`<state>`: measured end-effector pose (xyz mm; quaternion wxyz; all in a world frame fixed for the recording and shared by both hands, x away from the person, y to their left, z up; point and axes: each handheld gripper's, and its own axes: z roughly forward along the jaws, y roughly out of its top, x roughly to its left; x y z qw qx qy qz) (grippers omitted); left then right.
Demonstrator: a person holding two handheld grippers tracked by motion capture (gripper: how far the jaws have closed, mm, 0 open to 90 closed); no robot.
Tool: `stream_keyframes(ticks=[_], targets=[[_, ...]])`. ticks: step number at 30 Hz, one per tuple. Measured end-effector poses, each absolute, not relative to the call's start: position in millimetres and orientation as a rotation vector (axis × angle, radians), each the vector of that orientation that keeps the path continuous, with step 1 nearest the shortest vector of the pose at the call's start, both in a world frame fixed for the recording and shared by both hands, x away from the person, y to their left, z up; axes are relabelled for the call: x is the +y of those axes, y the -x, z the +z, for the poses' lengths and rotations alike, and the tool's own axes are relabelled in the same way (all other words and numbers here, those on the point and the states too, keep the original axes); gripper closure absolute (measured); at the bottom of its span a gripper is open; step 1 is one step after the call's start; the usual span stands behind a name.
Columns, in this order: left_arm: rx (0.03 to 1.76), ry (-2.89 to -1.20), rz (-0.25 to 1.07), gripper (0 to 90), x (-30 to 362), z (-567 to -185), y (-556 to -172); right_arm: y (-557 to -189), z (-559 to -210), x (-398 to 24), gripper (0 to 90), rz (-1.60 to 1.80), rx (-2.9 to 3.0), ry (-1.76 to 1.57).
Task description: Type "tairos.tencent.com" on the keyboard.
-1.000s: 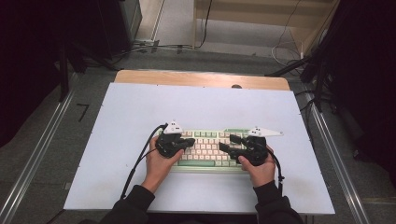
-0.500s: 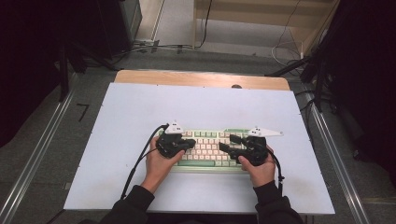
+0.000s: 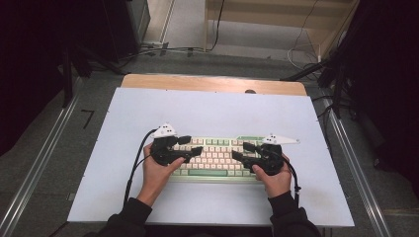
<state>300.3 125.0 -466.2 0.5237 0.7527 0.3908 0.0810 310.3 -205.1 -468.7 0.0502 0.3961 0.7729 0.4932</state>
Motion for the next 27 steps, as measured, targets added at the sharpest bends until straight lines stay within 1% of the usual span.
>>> stream_keyframes(ticks=[2,4,9,15,25,27], targets=[[0.939,-1.786,0.211,25.9,129.4,-466.6,-298.5,-310.6,-468.7,-205.4,32.3,1.502,2.351,-1.208],[0.949,-1.784,0.222,21.7,132.4,-466.5,-297.4,-310.4,-468.6,-205.4,32.3,1.502,2.353,-1.206],[0.984,-1.767,0.304,19.1,145.3,-470.6,-292.2,-309.9,-468.4,-205.1,32.3,1.505,2.360,-1.200],[1.010,-1.713,0.276,22.8,154.6,-474.2,-293.9,-311.0,-468.3,-206.7,32.3,1.502,2.359,-1.204],[1.006,-1.726,0.272,25.7,152.2,-476.4,-292.0,-310.4,-468.9,-206.3,32.3,1.495,2.363,-1.199],[0.998,-1.740,0.267,28.7,150.6,-478.0,-292.3,-310.4,-469.4,-206.2,32.3,1.491,2.367,-1.200]])
